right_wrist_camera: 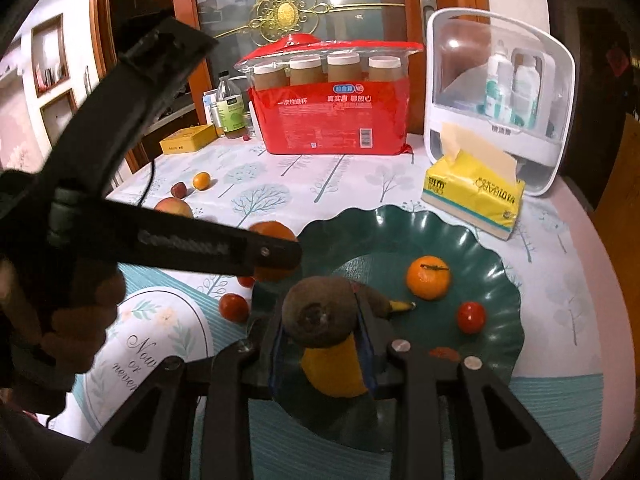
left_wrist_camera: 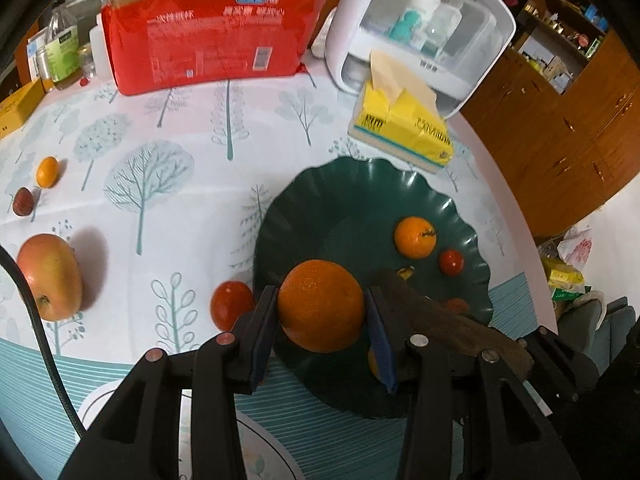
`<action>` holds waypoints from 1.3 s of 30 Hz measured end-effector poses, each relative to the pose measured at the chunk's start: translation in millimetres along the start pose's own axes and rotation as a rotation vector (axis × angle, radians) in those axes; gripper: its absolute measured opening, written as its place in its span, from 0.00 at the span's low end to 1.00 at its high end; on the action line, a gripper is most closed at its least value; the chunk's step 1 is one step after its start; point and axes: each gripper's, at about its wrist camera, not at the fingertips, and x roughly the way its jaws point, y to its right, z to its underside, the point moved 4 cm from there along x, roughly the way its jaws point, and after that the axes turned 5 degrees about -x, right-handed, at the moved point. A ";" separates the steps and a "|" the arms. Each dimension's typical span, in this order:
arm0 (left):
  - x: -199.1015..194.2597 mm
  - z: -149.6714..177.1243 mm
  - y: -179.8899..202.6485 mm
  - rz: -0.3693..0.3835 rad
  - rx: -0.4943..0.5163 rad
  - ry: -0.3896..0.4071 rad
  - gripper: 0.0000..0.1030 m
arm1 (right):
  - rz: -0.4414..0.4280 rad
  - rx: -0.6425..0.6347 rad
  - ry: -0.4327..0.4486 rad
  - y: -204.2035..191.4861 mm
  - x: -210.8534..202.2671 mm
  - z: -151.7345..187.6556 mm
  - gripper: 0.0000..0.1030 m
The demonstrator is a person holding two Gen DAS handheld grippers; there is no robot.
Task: Organize fruits
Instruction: 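Carry the mandarin onto the green plate with the left tool while the right tool lays the banana there, then withdraw both open tools from the green plate toward the apple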
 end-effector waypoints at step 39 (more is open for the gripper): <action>-79.7 54.7 -34.2 -0.041 -0.043 0.030 0.68 | 0.115 0.255 -0.131 -0.8 -54.7 46.8 0.66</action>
